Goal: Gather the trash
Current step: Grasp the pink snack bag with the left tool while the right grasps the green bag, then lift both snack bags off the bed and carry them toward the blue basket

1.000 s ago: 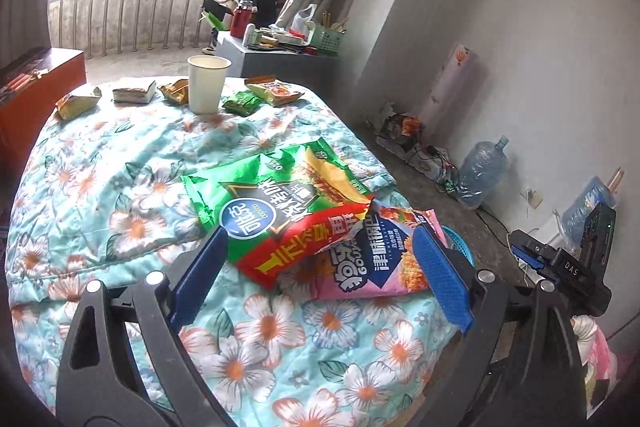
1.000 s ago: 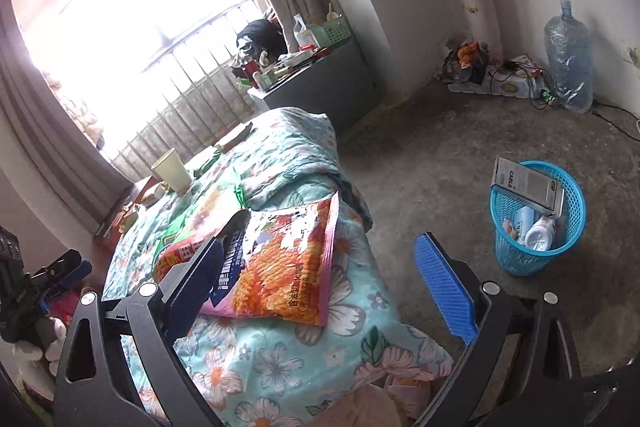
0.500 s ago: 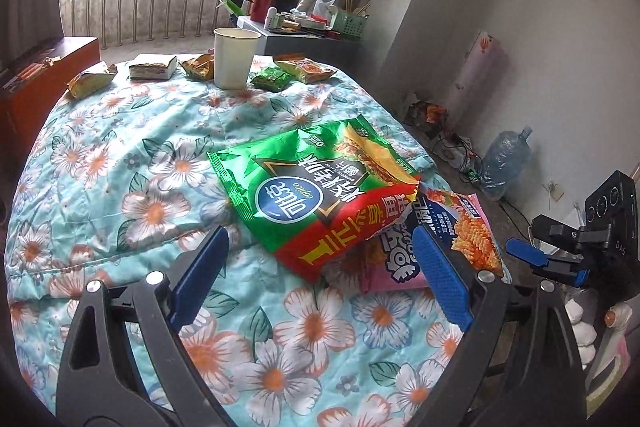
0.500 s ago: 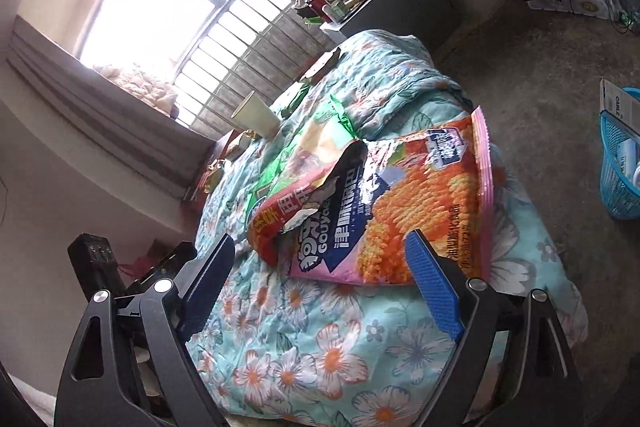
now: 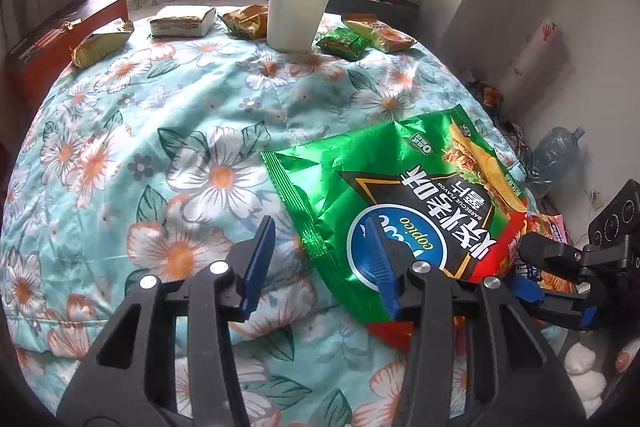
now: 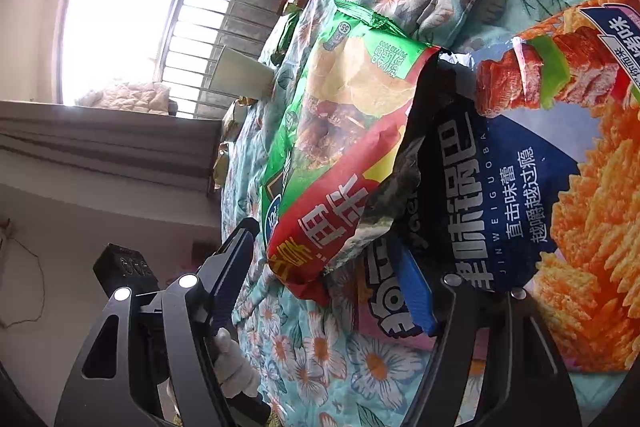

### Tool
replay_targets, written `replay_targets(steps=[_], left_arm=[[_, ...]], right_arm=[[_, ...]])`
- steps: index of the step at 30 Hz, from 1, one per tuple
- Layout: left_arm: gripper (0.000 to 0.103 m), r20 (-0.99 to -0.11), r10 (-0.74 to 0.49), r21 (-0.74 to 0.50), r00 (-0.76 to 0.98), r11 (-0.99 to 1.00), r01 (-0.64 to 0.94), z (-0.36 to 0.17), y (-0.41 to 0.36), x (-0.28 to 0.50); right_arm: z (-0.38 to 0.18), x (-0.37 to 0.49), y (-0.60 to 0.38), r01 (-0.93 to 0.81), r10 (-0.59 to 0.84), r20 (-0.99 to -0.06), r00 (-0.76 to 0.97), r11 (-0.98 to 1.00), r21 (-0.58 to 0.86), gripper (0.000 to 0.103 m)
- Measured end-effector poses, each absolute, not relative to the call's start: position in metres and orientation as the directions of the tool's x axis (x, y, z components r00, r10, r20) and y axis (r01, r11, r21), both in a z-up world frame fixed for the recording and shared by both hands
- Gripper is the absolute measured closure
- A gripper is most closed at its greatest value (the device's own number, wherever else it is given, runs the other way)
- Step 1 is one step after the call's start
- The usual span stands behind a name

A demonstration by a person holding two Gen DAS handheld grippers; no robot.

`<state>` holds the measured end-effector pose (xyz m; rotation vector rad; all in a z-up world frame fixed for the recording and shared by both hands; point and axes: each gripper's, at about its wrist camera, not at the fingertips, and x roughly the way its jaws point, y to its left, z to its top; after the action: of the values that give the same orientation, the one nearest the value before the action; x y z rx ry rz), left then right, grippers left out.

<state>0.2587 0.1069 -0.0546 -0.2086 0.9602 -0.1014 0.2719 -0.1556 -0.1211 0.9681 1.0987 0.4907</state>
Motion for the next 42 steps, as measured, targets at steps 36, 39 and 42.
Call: replay_targets(steps=[36,39,42], left_arm=[[0.055,-0.814,-0.495,-0.5,0.305,0.864,0.068,-0.074,0.019,0.244],[0.053,-0.811,-0.508,-0.517,0.29,0.855,0.051,-0.083,0.02,0.246],[0.053,-0.774,-0.576,-0.585,0.264,0.809,0.05,-0.085,0.021,0.246]], right_arm=[[-0.168,0.174,-0.369,0.253,0.662,-0.321,0.678,0.199,0.947,0.094],[-0.175,0.179,-0.368,0.259,0.667,-0.324,0.671,0.198,0.945,0.094],[-0.178,0.179,-0.368,0.262,0.673,-0.32,0.667,0.189,0.946,0.094]])
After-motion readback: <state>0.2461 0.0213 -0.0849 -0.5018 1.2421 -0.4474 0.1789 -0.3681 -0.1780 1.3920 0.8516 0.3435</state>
